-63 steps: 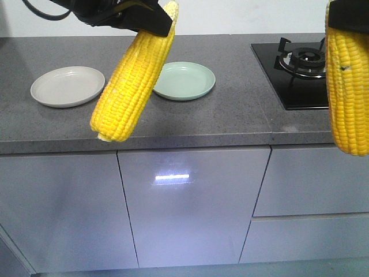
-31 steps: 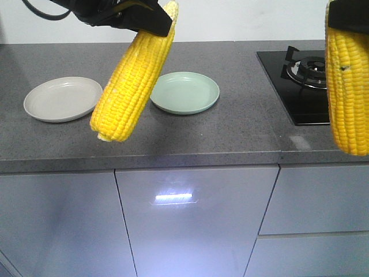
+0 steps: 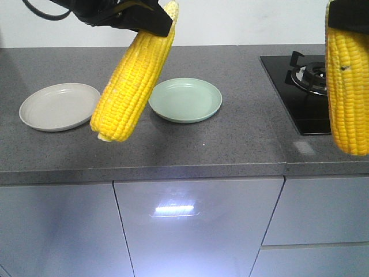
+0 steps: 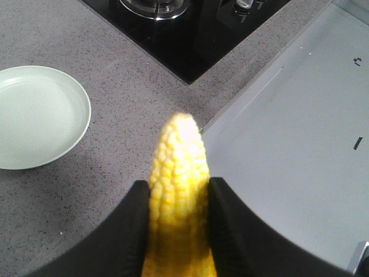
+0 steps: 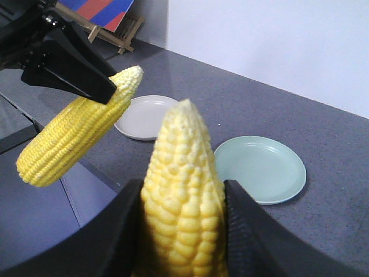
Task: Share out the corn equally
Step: 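Drive the base toward the counter with the two empty plates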
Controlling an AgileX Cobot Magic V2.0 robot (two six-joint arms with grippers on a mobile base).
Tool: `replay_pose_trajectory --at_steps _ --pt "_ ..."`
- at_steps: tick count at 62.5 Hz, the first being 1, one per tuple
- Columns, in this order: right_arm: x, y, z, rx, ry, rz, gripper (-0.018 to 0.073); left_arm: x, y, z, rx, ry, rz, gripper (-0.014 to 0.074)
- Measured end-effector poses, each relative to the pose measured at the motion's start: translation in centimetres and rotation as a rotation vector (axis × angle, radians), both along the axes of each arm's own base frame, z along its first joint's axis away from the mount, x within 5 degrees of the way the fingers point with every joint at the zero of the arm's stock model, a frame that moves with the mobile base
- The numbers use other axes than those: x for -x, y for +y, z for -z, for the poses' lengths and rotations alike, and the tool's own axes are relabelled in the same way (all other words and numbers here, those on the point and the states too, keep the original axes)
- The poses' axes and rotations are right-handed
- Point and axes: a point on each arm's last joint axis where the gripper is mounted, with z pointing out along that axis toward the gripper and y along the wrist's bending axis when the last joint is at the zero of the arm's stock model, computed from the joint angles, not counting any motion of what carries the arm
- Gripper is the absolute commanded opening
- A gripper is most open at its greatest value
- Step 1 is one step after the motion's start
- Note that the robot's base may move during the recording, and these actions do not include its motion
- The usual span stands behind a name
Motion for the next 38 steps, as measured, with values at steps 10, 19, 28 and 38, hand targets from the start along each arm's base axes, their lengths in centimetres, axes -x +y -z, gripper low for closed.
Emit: replay_pose_trajectory --at_steps 10,19,28,38 --pt "0.00 0.00 0.00 0.000 0.000 0.000 -0.0006 0.00 0.00 0.00 0.000 0.000 0.000 -0.0006" --pt "0.00 0.00 0.00 0.000 0.000 0.000 -0.0006 0.00 0.00 0.00 0.000 0.000 0.000 -0.0006" --pt "0.00 0.00 0.00 0.000 0.000 0.000 -0.0006 0.00 0.00 0.00 0.000 0.000 0.000 -0.0006" --pt "0.00 0.00 0.00 0.000 0.000 0.000 -0.0006 0.00 0.00 0.00 0.000 0.000 0.000 -0.0006"
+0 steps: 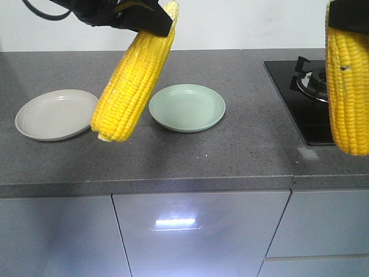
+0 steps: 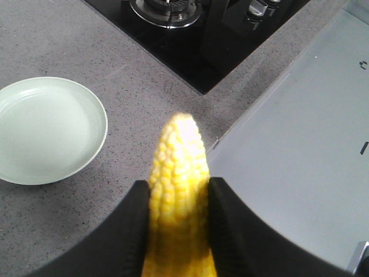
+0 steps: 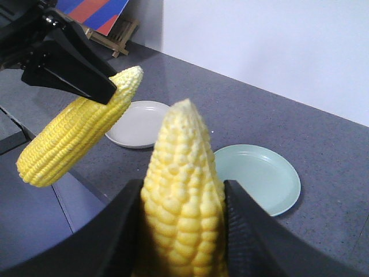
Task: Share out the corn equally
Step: 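Drive the base toward the counter with the two empty plates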
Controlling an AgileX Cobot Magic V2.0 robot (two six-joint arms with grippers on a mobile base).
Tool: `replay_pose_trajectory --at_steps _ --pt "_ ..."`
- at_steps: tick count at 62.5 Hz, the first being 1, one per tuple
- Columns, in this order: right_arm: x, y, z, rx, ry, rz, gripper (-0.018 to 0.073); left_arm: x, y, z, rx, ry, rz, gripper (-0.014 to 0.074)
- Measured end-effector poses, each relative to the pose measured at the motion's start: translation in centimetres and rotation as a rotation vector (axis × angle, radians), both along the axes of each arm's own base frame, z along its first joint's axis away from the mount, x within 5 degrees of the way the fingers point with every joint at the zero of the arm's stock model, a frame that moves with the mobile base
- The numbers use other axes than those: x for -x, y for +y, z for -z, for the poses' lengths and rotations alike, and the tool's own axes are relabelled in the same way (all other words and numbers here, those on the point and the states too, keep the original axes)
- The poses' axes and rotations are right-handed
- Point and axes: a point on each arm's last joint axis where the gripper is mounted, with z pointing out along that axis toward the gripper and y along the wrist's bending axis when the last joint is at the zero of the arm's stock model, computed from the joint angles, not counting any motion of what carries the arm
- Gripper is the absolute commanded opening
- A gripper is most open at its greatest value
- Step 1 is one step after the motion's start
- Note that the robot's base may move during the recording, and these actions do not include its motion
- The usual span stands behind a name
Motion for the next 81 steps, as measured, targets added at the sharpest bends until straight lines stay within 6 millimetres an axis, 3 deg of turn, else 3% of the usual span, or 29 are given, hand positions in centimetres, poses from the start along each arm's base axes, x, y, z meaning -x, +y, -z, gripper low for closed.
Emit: replay_pose_trajectory --at_steps 81 --pt "0.00 0.00 0.00 0.000 0.000 0.000 -0.0006 0.00 0.00 0.00 0.000 0.000 0.000 -0.0006"
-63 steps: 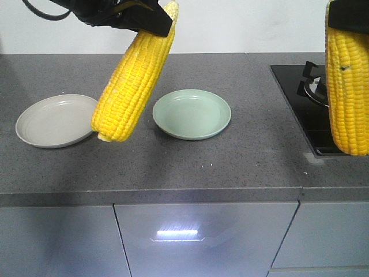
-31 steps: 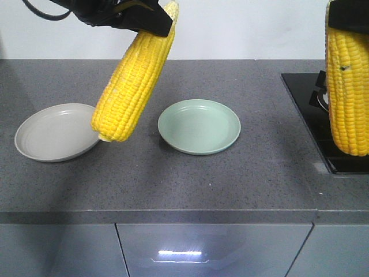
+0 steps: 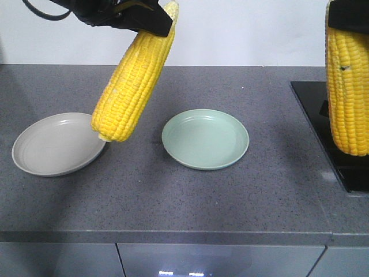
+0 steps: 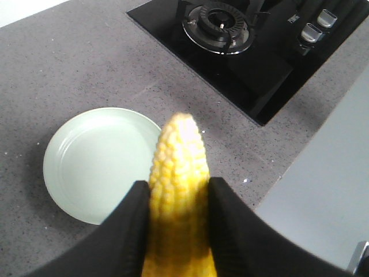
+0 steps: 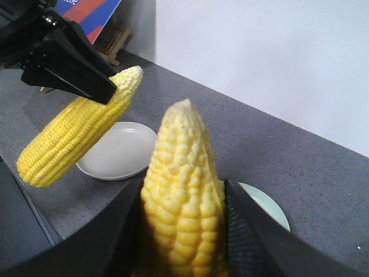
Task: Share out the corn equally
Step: 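Drive the base toward the counter with the two empty plates, then approach the empty plates, holding both cobs above them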
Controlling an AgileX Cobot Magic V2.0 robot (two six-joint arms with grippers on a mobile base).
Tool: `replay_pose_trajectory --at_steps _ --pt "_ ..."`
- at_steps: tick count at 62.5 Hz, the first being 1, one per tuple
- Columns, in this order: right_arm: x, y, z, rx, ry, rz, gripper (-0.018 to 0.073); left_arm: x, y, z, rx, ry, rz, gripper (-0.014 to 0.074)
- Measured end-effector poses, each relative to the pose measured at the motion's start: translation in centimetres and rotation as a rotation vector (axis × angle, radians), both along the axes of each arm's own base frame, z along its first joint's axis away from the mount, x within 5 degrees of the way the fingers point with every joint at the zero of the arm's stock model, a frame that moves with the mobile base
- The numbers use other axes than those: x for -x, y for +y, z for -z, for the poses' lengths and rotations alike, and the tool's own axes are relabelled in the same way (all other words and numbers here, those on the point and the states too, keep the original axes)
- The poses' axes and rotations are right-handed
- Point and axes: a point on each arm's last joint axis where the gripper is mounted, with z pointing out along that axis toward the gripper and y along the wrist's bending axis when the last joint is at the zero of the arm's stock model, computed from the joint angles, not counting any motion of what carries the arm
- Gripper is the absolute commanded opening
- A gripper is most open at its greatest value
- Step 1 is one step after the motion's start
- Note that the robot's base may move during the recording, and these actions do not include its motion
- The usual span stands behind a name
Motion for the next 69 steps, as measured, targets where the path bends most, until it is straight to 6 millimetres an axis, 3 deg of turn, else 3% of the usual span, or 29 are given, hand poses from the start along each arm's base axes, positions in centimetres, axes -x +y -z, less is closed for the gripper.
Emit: replay_pose_trajectory --at_steps 69 --pt "0.00 0.00 0.00 0.000 0.000 0.000 -0.0006 0.00 0.00 0.00 0.000 0.000 0.000 -0.0006"
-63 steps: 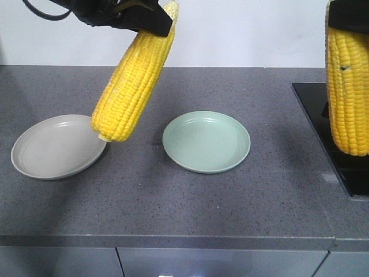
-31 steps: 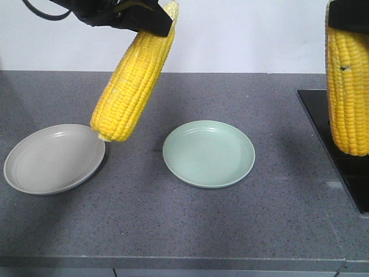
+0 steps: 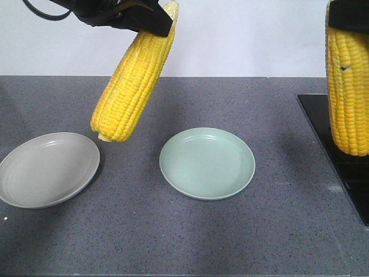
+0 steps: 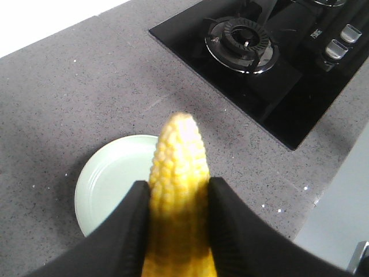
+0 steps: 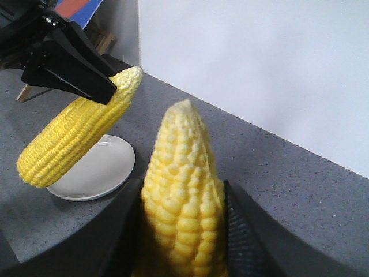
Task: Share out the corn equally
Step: 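Approach the empty plates, holding both cobs above them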
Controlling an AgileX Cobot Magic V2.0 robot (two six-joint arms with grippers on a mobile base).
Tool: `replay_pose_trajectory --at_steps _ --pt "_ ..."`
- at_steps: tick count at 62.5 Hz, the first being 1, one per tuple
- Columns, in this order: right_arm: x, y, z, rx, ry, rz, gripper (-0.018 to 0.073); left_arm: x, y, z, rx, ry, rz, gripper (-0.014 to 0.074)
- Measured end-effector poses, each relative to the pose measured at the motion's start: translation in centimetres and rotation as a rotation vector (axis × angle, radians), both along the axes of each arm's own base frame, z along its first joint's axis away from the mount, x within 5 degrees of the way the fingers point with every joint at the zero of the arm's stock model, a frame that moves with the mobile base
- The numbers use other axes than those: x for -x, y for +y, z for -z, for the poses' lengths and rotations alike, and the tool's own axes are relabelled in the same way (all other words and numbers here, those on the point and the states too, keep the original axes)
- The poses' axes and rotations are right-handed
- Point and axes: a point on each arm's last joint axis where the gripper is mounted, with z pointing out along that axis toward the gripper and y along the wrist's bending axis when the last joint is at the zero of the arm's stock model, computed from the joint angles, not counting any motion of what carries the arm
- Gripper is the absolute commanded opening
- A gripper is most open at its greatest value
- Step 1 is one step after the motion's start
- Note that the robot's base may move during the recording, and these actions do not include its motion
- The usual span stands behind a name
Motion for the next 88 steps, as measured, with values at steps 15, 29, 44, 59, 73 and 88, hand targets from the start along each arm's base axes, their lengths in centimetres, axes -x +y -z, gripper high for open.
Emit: replay_pose_trajectory --at_steps 15,29,44,59,73,88 --pt "0.00 0.00 0.00 0.000 0.000 0.000 -0.0006 0.00 0.00 0.00 0.000 0.000 0.000 -0.0006" --pt "0.00 0.00 0.00 0.000 0.000 0.000 -0.0006 0.00 0.00 0.00 0.000 0.000 0.000 -0.0006" --pt "0.00 0.00 0.00 0.000 0.000 0.000 -0.0006 0.00 0.00 0.00 0.000 0.000 0.000 -0.0006" --pt "0.00 0.00 0.00 0.000 0.000 0.000 -0.0006 0.00 0.00 0.00 0.000 0.000 0.000 -0.0006" --pt "0.00 0.00 0.00 0.000 0.000 0.000 -0.0006 0.00 0.00 0.00 0.000 0.000 0.000 -0.0006" --pt "0.00 0.00 0.00 0.000 0.000 0.000 -0.0006 0.00 0.00 0.00 0.000 0.000 0.000 -0.0006"
